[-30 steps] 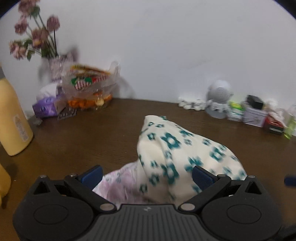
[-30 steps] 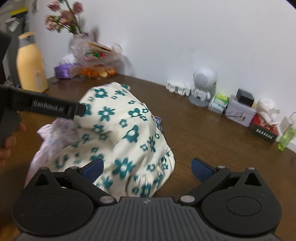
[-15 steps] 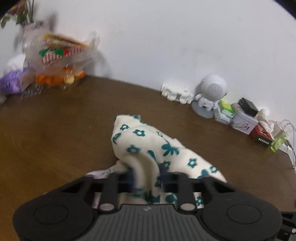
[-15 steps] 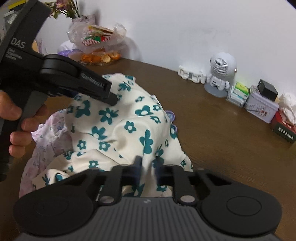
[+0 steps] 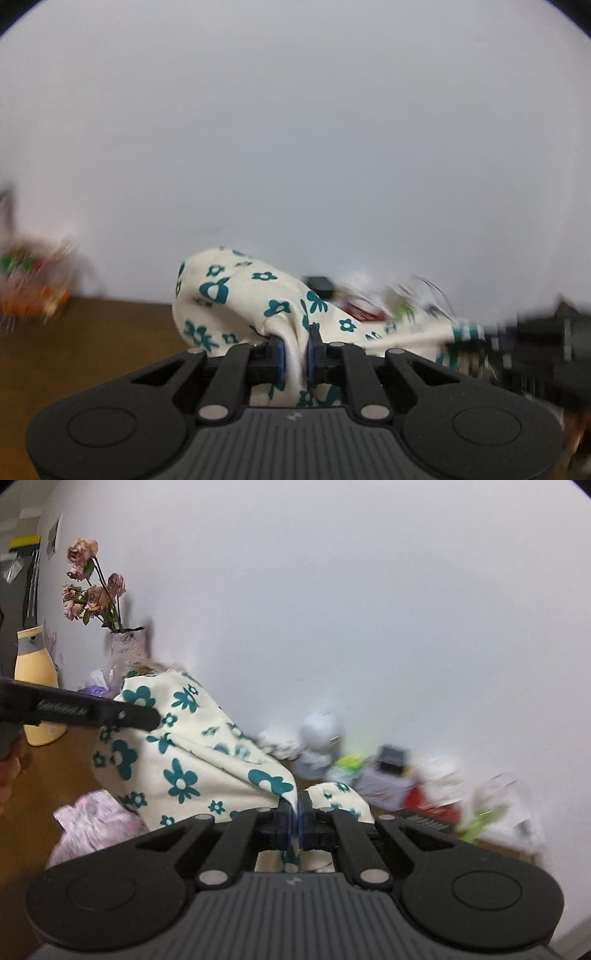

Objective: Fold clothes
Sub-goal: 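Lift the dress with both tools and shake it out over the table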

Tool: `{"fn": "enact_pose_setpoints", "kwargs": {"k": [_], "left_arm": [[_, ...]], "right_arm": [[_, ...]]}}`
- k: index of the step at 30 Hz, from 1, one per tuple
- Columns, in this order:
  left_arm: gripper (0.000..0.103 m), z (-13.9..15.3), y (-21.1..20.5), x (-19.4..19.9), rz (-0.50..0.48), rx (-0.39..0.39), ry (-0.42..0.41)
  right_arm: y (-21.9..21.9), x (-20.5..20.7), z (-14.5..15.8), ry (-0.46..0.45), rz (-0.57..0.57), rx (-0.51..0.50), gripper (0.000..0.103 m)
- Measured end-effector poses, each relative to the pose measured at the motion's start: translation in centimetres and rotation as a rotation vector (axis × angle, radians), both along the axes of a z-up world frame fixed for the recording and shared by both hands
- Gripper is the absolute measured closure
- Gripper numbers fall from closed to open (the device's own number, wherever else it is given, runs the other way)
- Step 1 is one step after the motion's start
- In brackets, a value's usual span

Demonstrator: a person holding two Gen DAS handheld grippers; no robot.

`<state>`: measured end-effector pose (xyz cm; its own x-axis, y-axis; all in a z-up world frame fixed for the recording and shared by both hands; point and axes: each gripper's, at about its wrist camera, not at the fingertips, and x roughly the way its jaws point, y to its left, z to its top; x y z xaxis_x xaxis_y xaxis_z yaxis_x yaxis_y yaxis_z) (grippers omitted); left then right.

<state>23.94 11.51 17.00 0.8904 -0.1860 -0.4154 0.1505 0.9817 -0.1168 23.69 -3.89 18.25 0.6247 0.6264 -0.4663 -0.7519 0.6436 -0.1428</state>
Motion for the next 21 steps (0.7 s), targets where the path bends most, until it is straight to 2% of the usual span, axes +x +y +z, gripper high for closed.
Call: {"fn": "enact_pose_setpoints", "kwargs": {"k": [2,3,5,7,10,13,15,16,17,18,19,20,21], "left_arm": [[0.093,-1.6,-3.3,-2.2,-0.073,0.079,0.008],[0.093,-3.2,-4.6,-3.2,-0.105,0.102,0.039],[0.093,-6.5,-7.1,-5.0,-0.168,0.146,0.101],[0.093,-10.4,-8.8,-6.7,-0.217,0.142,0.189],[0.093,-13.9,-10.8,-9.6,-0.247,0.171,0.221],[0.092,-14.9,-11.4,-11.5,-0.243,0.16,0.225],[0.087,-15.3,-11.3,-12.1,-0.253,0.166,0.255],[0.086,-15.4,-11.3,-12.3,-0.254,0.168,0.272],[0.079,-15.5,-11.3,-12.4,-0.255,0.169,0.288],[0.067,-15.4,-11.1,-12.5,-0.268,0.163,0.303],[0.058,-15.2,-10.7,-12.9,-0.276,0.146,0.31],[0.04,-14.7,-10.0,-13.0,-0.272,0.121,0.305],[0.027,-14.2,-9.4,-13.1,-0.269,0.098,0.3]], "right_arm": [[-2.7,-1.2,-0.4,-0.047,-0.004,-0.07,0.101],[-4.0,-1.9,-1.1,-0.057,-0.003,-0.112,0.101],[-6.5,-3.4,-3.8,-0.026,0.009,-0.193,0.101],[-8.9,-4.9,-6.6,0.011,0.023,-0.268,0.101],[-11.4,-7.2,-10.6,0.101,0.052,-0.312,0.101],[-12.7,-9.4,-12.9,0.174,0.077,-0.319,0.101],[-13.3,-10.5,-13.7,0.217,0.09,-0.315,0.099],[-13.3,-10.8,-13.8,0.238,0.096,-0.309,0.093],[-13.5,-10.9,-13.8,0.263,0.102,-0.293,0.081],[-14.1,-10.8,-13.3,0.293,0.105,-0.259,0.069],[-14.8,-10.7,-12.9,0.323,0.108,-0.225,0.051],[-15.5,-10.5,-12.3,0.35,0.109,-0.188,0.045],[-16.4,-10.0,-11.4,0.368,0.1,-0.142,0.044]]}}
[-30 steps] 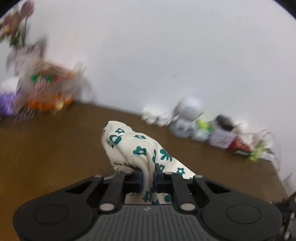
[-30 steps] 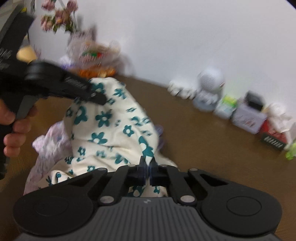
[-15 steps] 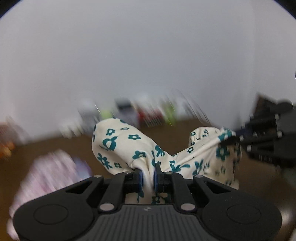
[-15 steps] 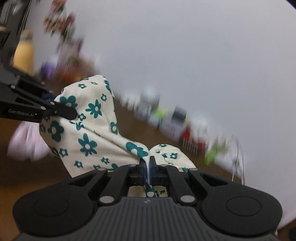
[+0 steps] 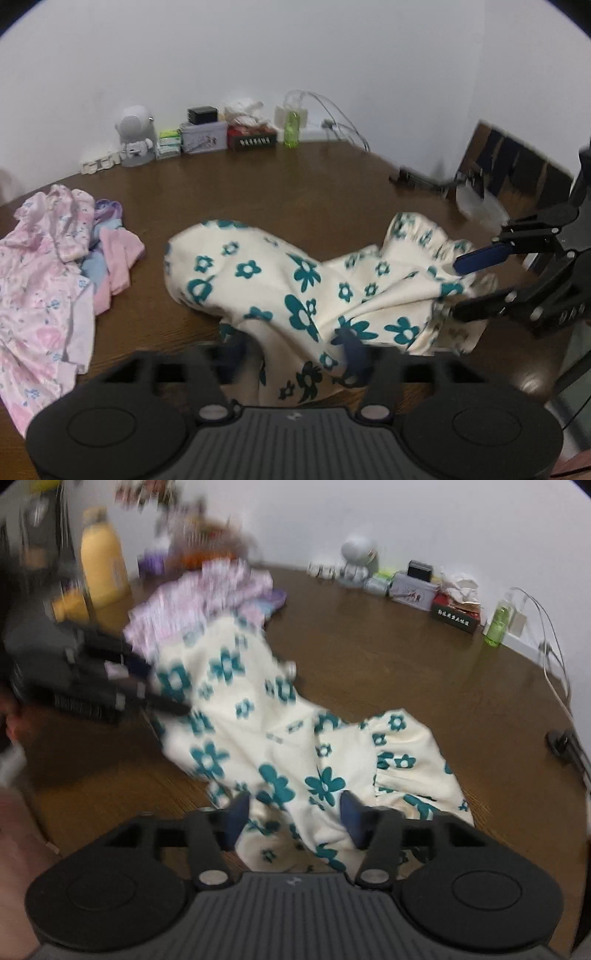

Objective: Fold clothes
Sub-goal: 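Lift the dress with both tools and shake it out over the table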

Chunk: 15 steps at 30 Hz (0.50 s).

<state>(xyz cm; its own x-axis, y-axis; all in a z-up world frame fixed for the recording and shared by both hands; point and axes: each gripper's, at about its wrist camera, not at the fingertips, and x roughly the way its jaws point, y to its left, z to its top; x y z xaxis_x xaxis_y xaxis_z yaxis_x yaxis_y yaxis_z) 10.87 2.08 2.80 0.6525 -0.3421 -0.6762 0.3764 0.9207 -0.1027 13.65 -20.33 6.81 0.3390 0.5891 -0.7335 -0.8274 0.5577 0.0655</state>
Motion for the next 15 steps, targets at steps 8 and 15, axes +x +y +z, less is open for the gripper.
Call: {"fn": "enact_pose_setpoints", "kwargs": {"k": [8,15], "left_arm": [[0.009,3.3,2.0,7.5,0.092,0.011,0.044],[0.029,-1.6,2.5,12.5,0.104,-0.073,0.28]], "right_arm": [[-2.6,8.4,2.0,0.055,-0.259,0.078,0.023],[1.0,12.4,-2.4,0.258,-0.193,-0.005,0.031]]}}
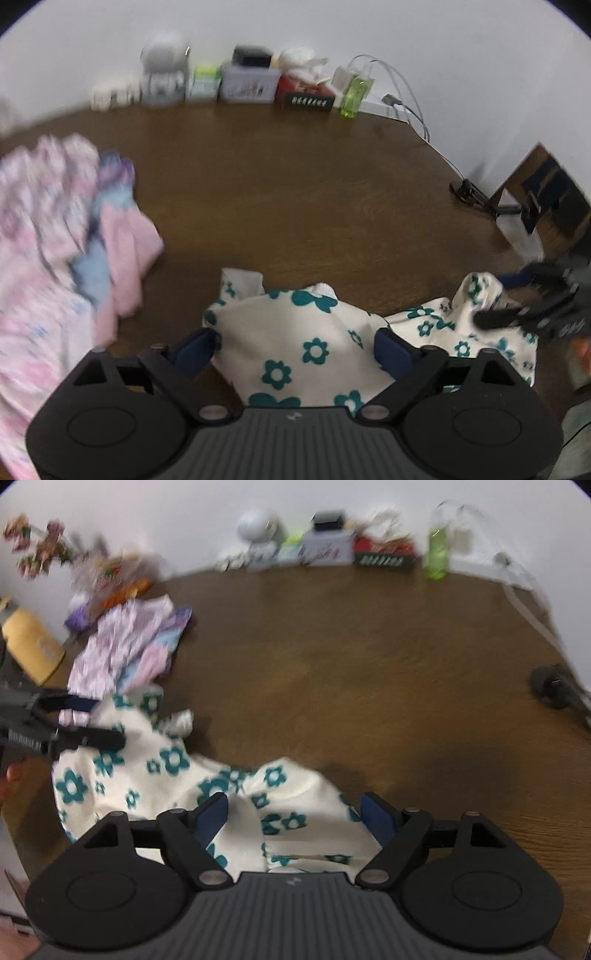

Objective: Fold clothes
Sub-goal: 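Lift the dress with both tools and shake it out over the table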

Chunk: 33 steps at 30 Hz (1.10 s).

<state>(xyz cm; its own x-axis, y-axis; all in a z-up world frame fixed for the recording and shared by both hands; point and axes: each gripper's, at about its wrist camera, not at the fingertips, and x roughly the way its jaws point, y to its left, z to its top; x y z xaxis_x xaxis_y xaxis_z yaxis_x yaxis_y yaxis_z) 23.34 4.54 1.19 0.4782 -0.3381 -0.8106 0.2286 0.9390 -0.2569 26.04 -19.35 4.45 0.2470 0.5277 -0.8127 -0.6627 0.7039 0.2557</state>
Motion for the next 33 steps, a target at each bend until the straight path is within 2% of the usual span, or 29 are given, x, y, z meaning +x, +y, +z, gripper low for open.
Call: {"fn": "enact_pose_setpoints", "kwargs": {"k": [1,2,3,4,6,9,12,15,17,19,22,25,30,32,33], "left_arm": [[0.045,-0.2,0.3,0.1,0.004,-0.032,-0.002],[0.083,-0.2,0.5,0.3,-0.004,-0.058,-0.01],[0.095,0.0,0.5,0.4,-0.007,-0.068,-0.024],[0.095,0.2,0.6,0.6,-0.009,-0.076,-0.04],[0.096,1.5,0.0,0.7,-0.006,-0.026,-0.118],[0.096,5.3,-0.4,1.3,0.031,-0.029,-0.248],[0.096,11.4,-0.9,0.4,0.046,-0.042,-0.458],[0.095,16.4,-1.6,-2.5,0.031,-0.041,-0.68],[0.094,17.1,-2.3,-5.0,0.012,0.024,-0.763],[0.094,17.6,-3.0,-7.4,-0.008,0.09,-0.843],[0.096,13.0,-4.5,-10.6,-0.072,0.191,-0.783],[0.099,7.0,-4.7,-13.6,-0.129,0.208,-0.629],[0.098,-0.3,-3.2,-15.9,-0.132,0.151,-0.341],[0.093,-1.3,-2.1,-15.7,-0.105,0.126,-0.269],[0.086,-1.8,-1.5,-15.6,-0.091,0.112,-0.235]], "right_arm": [[0.2,0.0,-0.4,0.011,0.007,-0.002,0.056],[0.3,0.0,-0.7,0.024,0.012,0.001,0.085],[0.2,0.1,-0.6,0.036,0.01,0.019,0.092],[0.3,0.3,-0.2,0.027,0.005,0.031,0.094],[0.7,0.4,1.3,-0.054,-0.005,0.038,0.096],[0.6,1.2,5.6,-0.202,-0.055,0.082,0.097],[0.0,0.8,12.0,-0.425,-0.099,0.137,0.098],[-0.9,-0.8,17.5,-0.622,-0.112,0.179,0.098],[-1.4,-2.7,19.5,-0.74,-0.104,0.161,0.098],[-2.0,-4.3,19.6,-0.797,-0.082,0.127,0.098],[-2.9,-6.4,16.0,-0.761,-0.019,0.047,0.098],[-3.8,-8.4,10.2,-0.61,0.06,-0.005,0.097],[-4.1,-12.7,1.1,-0.338,0.151,-0.056,0.097],[-3.8,-13.3,-0.8,-0.267,0.157,-0.06,0.093],[-3.9,-13.6,-1.1,-0.245,0.152,-0.057,0.09]]}}
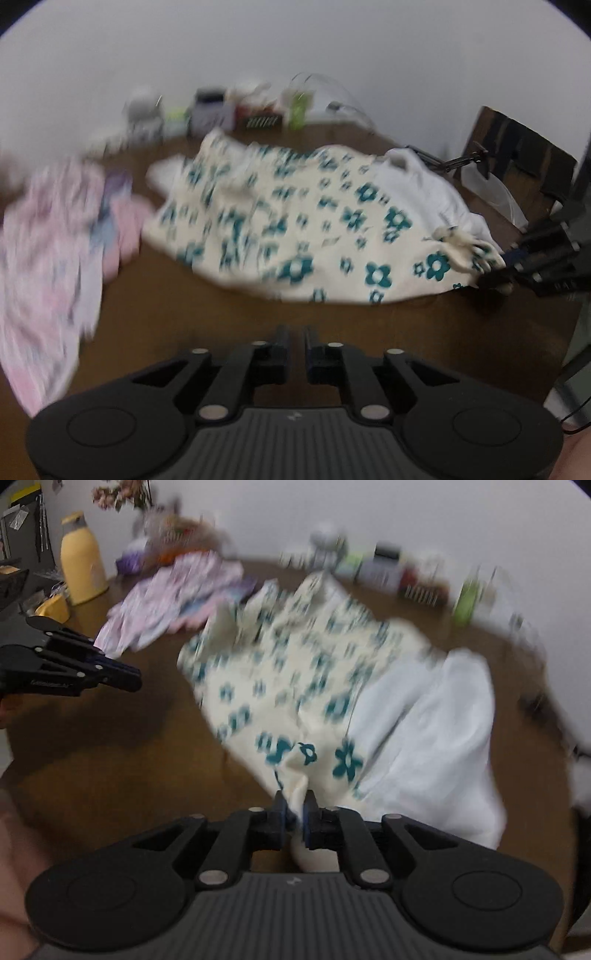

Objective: Fold clothes
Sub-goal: 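Lift the dress with both tools and shake it out over the table, then open both tools, releasing the dress onto the table, then grasp a dress edge with the right tool and lift it high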

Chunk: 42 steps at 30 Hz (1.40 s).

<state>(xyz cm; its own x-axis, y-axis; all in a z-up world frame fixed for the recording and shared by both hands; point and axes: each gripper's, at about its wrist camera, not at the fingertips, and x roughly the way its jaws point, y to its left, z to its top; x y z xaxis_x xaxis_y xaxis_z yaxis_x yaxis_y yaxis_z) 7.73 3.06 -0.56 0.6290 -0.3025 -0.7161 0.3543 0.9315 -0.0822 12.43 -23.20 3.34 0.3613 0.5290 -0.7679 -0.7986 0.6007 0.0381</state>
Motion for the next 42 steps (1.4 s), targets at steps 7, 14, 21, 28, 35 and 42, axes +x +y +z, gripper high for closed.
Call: {"fn": "enact_pose_setpoints", "kwargs": {"k": [7,14,21,28,35,42], "left_arm": [[0.021,4.0,1.7,3.7,0.087,-0.001,-0.122],[0.017,2.5,-2.4,11.8,0.076,0.203,-0.113],[0.031,0.2,-3.1,15.5,0.071,0.333,-0.092],[0.101,-0.2,-1.7,15.4,0.042,0.297,-0.076],[0.101,3.9,1.9,10.8,0.139,0.235,-0.206],[0.101,10.3,2.2,5.0,0.091,0.21,-0.367]], "right_arm": [[-3.5,0.7,2.8,-0.002,-0.166,0.175,0.043],[-2.0,1.2,0.2,0.043,-0.176,0.137,0.036],[-0.2,0.6,-1.6,0.035,-0.152,0.115,0.036],[1.1,0.7,-2.3,0.044,-0.113,0.057,0.092],[-2.1,1.0,0.3,-0.061,-0.216,0.098,0.101],[-4.2,-0.3,7.3,-0.278,-0.244,0.165,0.101]]}}
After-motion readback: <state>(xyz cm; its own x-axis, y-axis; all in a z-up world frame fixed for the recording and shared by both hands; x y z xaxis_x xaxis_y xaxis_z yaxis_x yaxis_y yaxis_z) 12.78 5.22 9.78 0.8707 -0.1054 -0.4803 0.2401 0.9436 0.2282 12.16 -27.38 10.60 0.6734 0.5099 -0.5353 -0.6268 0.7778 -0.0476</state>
